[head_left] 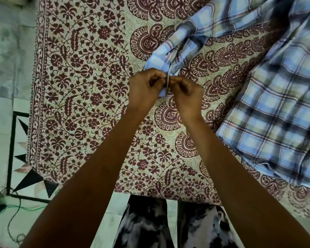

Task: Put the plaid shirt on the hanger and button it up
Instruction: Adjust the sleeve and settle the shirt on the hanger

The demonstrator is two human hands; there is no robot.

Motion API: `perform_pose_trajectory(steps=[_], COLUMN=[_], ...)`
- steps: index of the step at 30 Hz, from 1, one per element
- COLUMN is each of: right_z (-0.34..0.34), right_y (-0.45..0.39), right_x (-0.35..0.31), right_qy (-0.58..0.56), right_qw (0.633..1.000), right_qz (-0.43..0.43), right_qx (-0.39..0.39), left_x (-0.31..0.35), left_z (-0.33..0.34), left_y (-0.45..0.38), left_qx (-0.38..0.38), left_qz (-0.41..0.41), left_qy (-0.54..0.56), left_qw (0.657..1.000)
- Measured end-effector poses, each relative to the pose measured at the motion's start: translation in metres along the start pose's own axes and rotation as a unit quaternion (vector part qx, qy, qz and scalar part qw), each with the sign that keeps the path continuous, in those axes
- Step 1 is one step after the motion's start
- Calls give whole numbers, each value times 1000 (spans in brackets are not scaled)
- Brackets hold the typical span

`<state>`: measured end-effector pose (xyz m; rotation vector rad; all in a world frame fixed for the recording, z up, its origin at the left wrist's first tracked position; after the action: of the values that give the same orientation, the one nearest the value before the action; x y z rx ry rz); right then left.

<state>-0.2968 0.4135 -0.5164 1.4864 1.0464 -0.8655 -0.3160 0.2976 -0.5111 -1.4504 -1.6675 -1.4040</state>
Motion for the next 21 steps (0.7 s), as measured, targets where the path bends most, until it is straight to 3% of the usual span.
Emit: perform_pose_trajectory(steps=[4, 9, 14, 19, 21], right_z=[1, 7, 13, 12, 12], right_y=[-5, -3, -1, -5, -6], right_x=[-1, 7, 4, 2, 4], right_qy=[68, 229, 260, 152, 74], right_qw=[997, 967, 951, 980, 992], right_qz=[-37, -110, -150, -91, -44], right_qx=[17, 23, 76, 86, 92], left_x=[2, 4, -1, 3, -1], left_z=[5, 11, 22, 24, 20], left_y=[3, 6, 4, 0, -2], left_qx=[24, 54, 128, 107, 96], left_qz=[-58, -152, -123, -115, -82], left_qy=[96, 273, 246, 257, 169], left_qw=[993, 948, 953, 953, 978])
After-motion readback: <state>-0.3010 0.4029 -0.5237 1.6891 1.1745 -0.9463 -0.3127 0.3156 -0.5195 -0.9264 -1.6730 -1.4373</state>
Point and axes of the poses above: each hand's wrist, its own y-axis away from the middle knuckle, its own z-axis out of the palm, x = y × z, the point moved 1 cm from there along -y, towards the middle knuckle, and after that the axes turned 11 degrees about -x, right-handed, at the moved point
